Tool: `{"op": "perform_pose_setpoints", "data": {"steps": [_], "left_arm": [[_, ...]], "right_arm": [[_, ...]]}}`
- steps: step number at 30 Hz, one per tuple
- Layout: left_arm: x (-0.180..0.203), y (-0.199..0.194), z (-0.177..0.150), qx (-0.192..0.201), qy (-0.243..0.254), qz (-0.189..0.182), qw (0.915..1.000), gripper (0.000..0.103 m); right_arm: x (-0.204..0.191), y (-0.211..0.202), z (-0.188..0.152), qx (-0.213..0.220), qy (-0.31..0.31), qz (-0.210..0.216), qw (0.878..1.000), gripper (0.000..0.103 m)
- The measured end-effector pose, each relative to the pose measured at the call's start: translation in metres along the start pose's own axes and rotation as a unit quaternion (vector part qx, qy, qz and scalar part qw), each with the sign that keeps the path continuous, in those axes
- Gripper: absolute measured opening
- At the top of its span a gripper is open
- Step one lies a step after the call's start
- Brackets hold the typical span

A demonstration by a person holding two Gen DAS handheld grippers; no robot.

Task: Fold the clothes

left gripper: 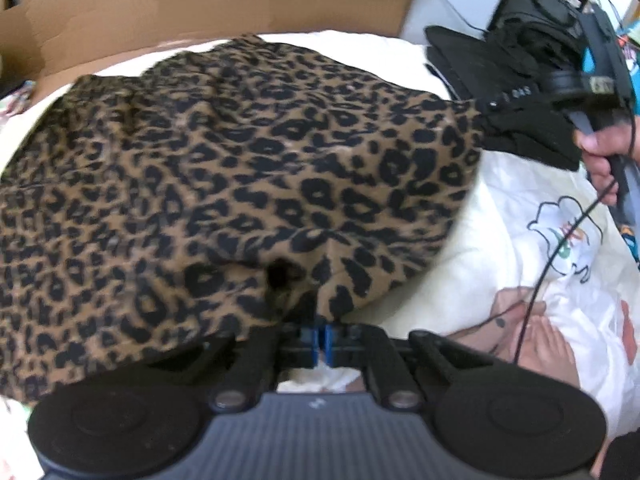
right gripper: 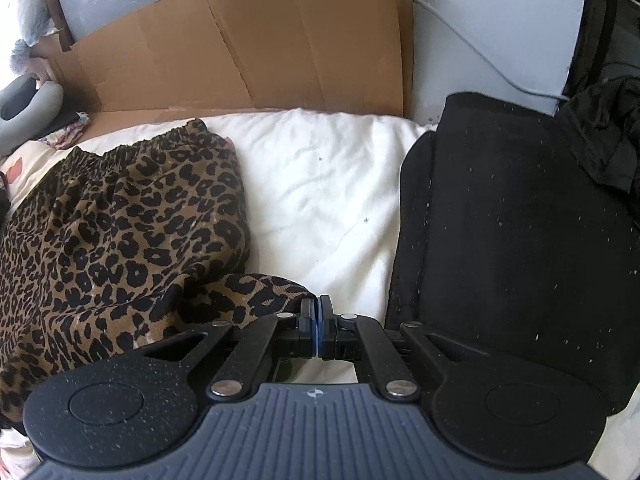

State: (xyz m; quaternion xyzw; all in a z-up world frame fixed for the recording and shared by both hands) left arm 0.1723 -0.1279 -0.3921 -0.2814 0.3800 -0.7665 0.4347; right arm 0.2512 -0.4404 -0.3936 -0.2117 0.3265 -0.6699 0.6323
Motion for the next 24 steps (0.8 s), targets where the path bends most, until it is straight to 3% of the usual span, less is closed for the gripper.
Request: {"op": "perform_pose_setpoints", "data": {"steps": [8,16,24], "left_arm": [[-0.019,-0.037,0.016,0.007,-0.013,0.015,0.9998,0.002],[-0.024,-0.048,0.016,0.003,-0.012,0.002,0.9999,0.002],[-0.018,-0.025,0.000,-0.023,0.007,-0.010,0.9997,0.002]], "right_arm": [[0.009,-0.020,0.015,0.022,-0.001,-0.010,1.000,0.000],[0.006,-0.052,0.038,0.057,-0.025,-0.034,0.997,0.000],[0.015,-0.035,0.017,0.022,-0.028,-0.048,0.998,0.000]]}}
Point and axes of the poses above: each gripper's, at about its wrist camera, not at the fingertips, and y roughly the way its jaws point, x to its right, z to its top, the point moved 6 cm from there along y, roughly the way its jaws point, and after that the axes turned 8 degrees about x, right-handed, at the moved point
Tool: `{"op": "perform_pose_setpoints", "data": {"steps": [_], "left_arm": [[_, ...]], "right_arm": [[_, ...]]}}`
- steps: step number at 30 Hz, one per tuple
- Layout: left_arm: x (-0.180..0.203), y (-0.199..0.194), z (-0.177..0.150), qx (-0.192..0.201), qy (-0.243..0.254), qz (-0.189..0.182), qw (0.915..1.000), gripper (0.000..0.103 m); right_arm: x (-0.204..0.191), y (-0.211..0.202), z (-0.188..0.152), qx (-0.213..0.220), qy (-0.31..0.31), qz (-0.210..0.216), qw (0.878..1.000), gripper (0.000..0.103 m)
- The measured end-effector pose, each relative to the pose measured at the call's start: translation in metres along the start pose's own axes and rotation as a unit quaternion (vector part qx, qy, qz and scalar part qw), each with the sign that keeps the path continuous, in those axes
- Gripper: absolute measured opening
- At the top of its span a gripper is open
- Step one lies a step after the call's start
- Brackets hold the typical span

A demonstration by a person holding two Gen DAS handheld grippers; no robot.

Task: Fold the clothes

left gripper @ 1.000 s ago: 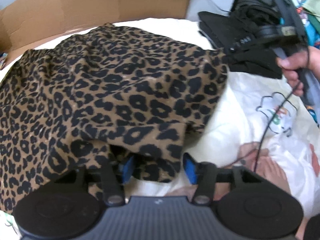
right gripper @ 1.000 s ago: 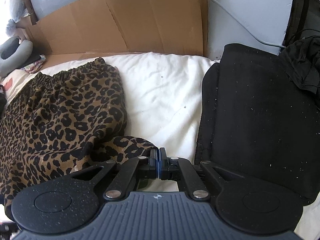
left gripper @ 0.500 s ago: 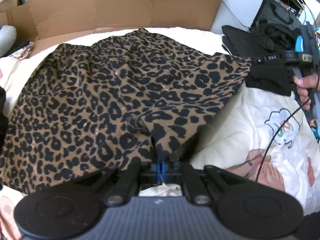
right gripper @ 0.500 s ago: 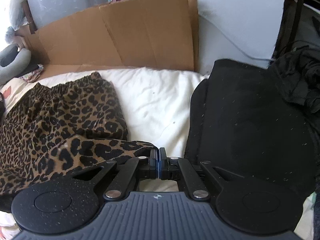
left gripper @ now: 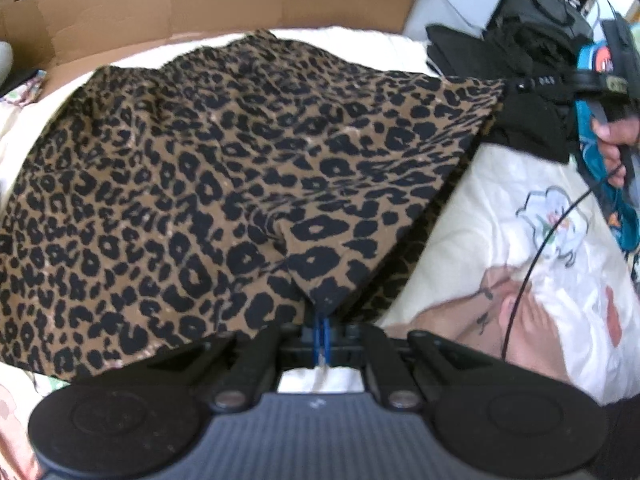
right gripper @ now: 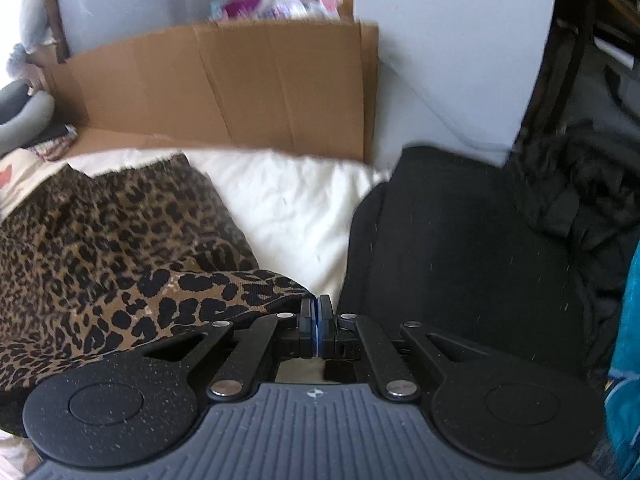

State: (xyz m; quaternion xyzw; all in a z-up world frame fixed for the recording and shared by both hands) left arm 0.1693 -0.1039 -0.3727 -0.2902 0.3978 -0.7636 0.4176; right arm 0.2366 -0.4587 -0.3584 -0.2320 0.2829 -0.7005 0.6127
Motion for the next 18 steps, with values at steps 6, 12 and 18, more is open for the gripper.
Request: {"op": "perform_pose_setpoints", "data": {"steps": [6,12,18], "left_arm": [[0.002,0.020,-0.017,-0.024,0.017,0.005,0.9995,0.002],[-0.003,0.021,-0.011,-0.028,0.012,0.004,0.9995,0.002],[-0.004,0.018,-0.006,-0.028,0.006,0.002,0.9996,0.002]], "right_arm": [[0.015,0.033,-0.037,-0.065,0.047,0.015,0.997,0.000],[0.025,0.018,-0.044,-0.063,0.057,0.030,0.996,0.002],[0.032,0.005,-0.035,-0.034,0.091,0.056,0.994,0.038]]}}
Point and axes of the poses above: each gripper's, at about its wrist camera, not at the fingertips, and y roughly the way its jaws point, x to its right, z to its top, the point moved 6 cm from there along y, roughly the way its jaws point, and after that the axes turned 8 degrees about x, right-handed, at the moved point
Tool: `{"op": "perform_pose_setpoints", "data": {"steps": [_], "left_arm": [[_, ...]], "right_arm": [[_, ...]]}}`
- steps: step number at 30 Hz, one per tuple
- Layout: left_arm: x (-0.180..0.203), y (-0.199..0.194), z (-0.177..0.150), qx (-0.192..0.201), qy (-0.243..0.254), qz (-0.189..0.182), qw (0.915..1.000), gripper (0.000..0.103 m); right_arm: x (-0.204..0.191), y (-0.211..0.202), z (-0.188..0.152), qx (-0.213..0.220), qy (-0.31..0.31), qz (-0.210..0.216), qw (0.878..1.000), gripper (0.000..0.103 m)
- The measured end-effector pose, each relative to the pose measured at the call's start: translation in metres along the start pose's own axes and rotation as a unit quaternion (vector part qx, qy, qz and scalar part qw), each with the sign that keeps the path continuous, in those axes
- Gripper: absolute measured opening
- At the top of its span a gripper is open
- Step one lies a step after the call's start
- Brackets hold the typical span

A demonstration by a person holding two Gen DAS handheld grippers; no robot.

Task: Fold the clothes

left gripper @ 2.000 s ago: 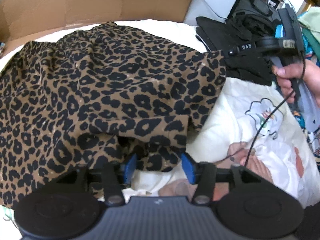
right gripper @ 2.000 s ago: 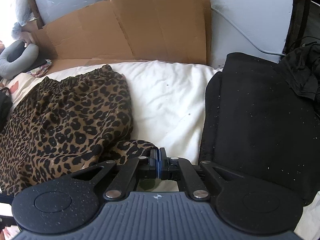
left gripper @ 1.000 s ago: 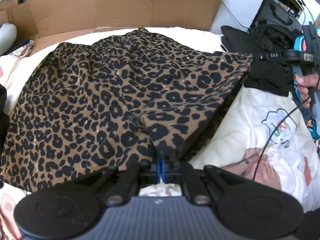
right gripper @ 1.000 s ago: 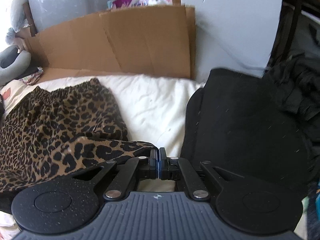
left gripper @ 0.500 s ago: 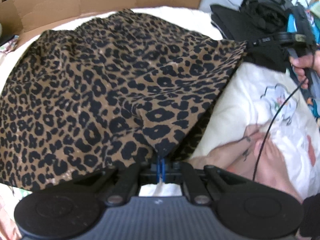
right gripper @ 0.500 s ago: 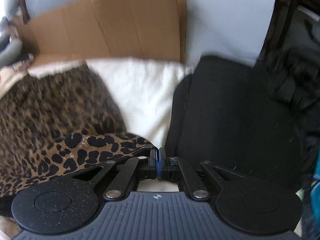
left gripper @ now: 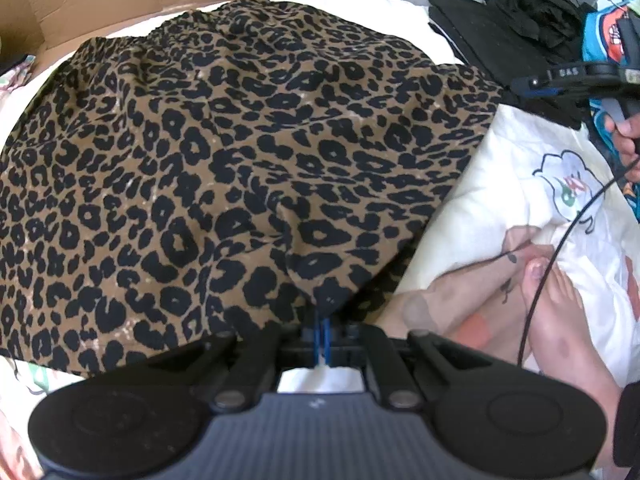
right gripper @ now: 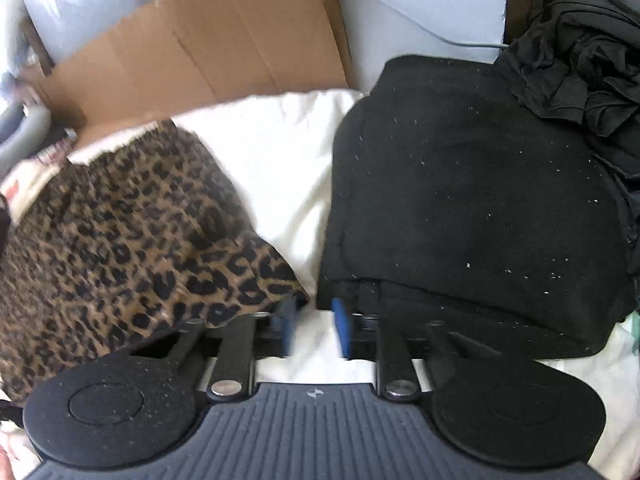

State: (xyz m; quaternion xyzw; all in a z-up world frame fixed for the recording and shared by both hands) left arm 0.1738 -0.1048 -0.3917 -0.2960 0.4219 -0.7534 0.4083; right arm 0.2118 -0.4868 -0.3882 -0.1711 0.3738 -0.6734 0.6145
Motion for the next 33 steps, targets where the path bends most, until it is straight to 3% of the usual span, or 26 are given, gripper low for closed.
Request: {"op": "perform_pose_setpoints", "data": {"steps": [12,21,24,26,28,33], "left_arm": [[-0.006,0.001,0.002,0.000,-0.011,-0.003,0.9999,0.002],[-0.013,-0.002,0.006,0.002,-0.015,-0.002,0.9999,0.002],[-0.013,-0.004,0.007,0.002,-0.015,-0.004,0.9999,0.002],[-0.013,-0.007,0.008,0.003,-0.013,-0.006,0.9999,0.002],[-0.012,-0.011,0.010,0.006,-0.008,-0.013,0.9999,0.002],[-0.010,-0.021,0.012,0.011,0.007,-0.015,0.9998,0.002]], "right_arm": [[-0.012,0.043,0.000,-0.010,-0.023,0.042,0.999,0.040],[-0.018,0.063,-0.010,-0.034,-0.051,0.041,0.997,0.040],[-0.019,0.063,-0.009,-0.043,-0.060,0.039,0.996,0.033],[-0.022,0.061,-0.007,-0.049,-0.071,0.038,0.996,0.017],[-0.024,0.059,-0.004,-0.054,-0.079,0.038,0.995,0.007],[-0.032,0.043,-0.001,-0.051,-0.098,0.026,0.994,0.004]]}}
Point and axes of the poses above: each gripper's, at about its wrist camera, not at the fingertips, and y roughly the way its jaws point, x to its right, z to its top, the point moved 6 cm from there along y, roughly the way its jaws point, and after that the axes turned 8 degrees about x, right-handed, at the moved point
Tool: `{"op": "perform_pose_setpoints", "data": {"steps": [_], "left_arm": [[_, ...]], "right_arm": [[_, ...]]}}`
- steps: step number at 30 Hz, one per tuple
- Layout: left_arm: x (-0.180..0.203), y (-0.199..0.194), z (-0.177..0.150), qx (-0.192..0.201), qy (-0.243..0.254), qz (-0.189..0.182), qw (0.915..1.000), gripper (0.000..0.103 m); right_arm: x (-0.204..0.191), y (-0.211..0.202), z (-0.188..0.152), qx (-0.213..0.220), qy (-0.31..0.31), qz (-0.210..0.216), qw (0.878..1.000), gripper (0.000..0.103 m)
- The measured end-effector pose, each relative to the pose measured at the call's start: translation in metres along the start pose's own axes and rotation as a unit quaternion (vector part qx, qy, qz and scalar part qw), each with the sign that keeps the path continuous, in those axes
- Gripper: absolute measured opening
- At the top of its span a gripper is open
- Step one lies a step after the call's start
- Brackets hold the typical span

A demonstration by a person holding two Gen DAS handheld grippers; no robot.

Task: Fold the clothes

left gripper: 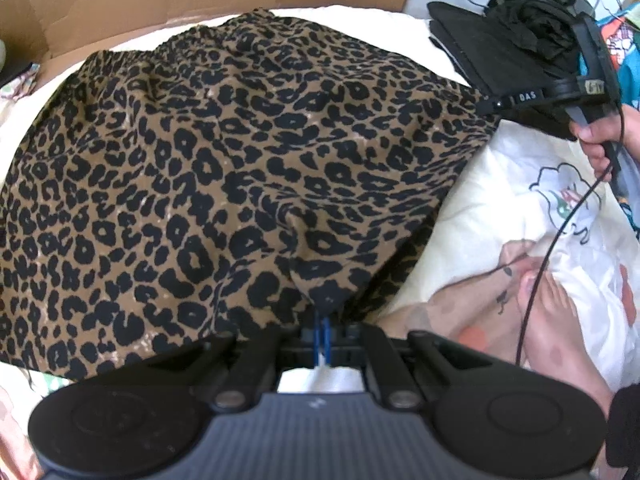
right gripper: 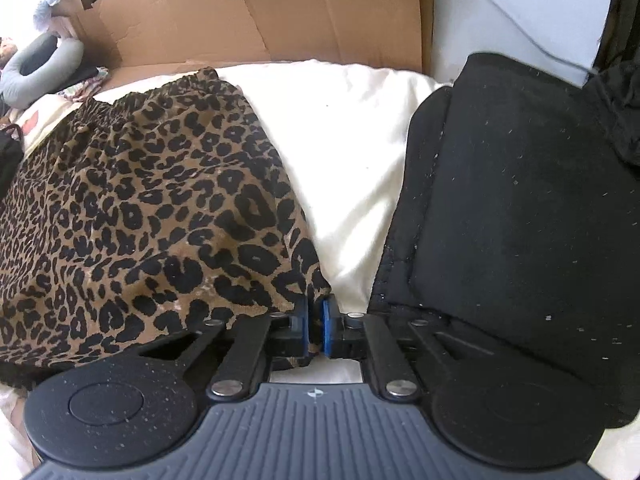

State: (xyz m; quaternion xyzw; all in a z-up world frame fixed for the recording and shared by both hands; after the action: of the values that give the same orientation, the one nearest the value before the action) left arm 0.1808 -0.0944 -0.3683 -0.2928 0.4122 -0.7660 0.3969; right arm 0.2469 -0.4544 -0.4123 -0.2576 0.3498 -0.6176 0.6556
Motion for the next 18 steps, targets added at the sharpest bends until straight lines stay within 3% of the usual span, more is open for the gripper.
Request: {"op": "perform_pose_setpoints", "data": {"steps": [8,18], "left_arm": [[0.012,-0.004,0.000,0.005,0.033,-0.011,0.9994,0.002],[0.025,0.002,-0.013,-0.001,0.057,-0.039,0.9976,0.003]], "right_arm": [[0.001,-0.017,0.016,0.007,-0.014,-0.025,1.000,0.004],[-0.001,0.006,0.010,-0.015,-0.025,-0.056,0.998,0.004]]}}
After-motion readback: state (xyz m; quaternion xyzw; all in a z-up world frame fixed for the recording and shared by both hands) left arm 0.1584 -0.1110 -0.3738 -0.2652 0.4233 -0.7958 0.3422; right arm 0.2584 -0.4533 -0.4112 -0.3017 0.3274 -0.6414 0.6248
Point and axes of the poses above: each gripper's, at about its wrist camera, not at the fingertips, and y roughly the way its jaws point, x to its right, z to its top, the point moved 6 cm from there along y, roughly the way its jaws point, and after that the axes turned 8 degrees about x, right-handed, at the moved point
